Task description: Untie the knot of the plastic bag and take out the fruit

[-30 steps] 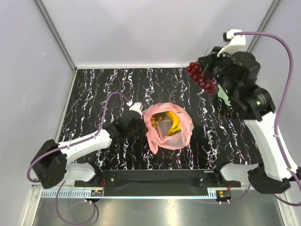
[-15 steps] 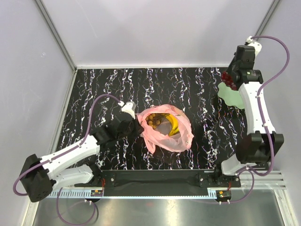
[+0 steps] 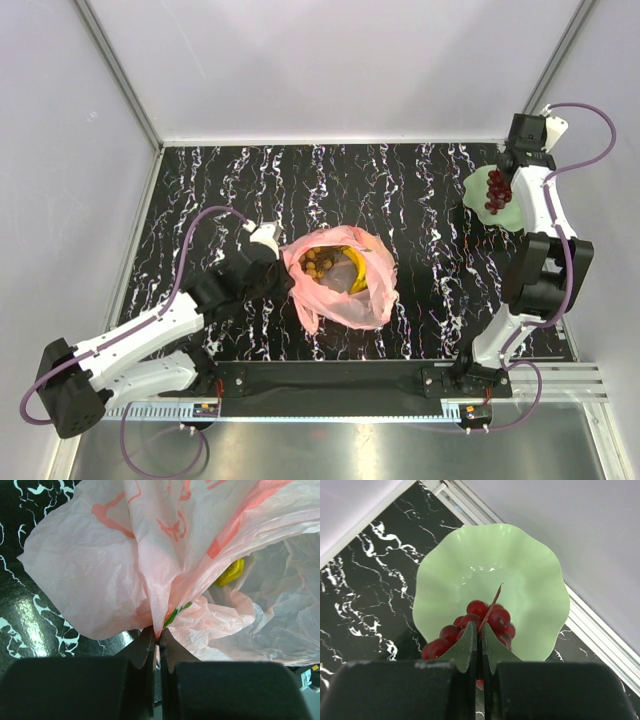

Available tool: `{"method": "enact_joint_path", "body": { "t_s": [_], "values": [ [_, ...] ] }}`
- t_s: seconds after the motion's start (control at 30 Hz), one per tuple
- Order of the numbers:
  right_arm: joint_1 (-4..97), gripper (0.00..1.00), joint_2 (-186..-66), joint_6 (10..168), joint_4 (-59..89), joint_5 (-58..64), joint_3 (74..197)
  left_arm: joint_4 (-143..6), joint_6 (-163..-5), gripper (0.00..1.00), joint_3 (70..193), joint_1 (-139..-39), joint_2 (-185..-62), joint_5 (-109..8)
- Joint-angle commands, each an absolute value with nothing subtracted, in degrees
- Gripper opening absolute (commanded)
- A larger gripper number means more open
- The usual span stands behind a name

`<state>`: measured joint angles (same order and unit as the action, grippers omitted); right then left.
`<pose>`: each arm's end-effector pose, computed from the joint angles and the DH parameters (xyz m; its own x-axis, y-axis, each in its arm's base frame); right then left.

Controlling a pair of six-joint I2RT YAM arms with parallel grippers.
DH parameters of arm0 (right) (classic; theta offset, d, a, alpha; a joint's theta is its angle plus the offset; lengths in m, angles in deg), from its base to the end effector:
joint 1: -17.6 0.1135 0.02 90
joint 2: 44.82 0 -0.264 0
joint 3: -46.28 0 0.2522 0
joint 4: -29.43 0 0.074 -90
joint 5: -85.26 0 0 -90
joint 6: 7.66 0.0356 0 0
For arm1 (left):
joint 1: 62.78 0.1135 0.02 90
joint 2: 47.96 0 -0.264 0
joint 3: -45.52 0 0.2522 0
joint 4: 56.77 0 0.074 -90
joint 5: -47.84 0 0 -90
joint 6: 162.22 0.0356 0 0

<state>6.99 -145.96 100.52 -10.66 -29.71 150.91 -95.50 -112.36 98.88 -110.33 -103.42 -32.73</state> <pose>0.3983 -0.0899 0.3245 -0.4008 0.3628 -0.8413 0.6579 0.7530 0.0114 0.1426 -0.1473 0.2504 -0.7527 -0.1194 -0.6475 0.2080 0.8899 -0.4059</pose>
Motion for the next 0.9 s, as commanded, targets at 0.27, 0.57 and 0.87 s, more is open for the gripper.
{"method": "enact_joint_path", "body": {
  "t_s": [0.27, 0.57, 0.87],
  "values": [
    [5.5, 0.0, -147.5, 103.2, -6.1, -27.5, 150.5, -96.4, -112.6, 0.04, 101.6, -110.1, -103.7, -31.4],
    [5.6, 0.04, -153.0, 104.8, -8.9, -16.0, 153.1, -95.7, -112.4, 0.03, 101.0, -110.2, -102.4, -31.3],
    [5.6, 0.15, -155.1, 107.2, -12.5, -25.6, 155.1, -96.1, -111.9, 0.04, 101.0, -110.2, -99.0, -30.0]
  ]
}}
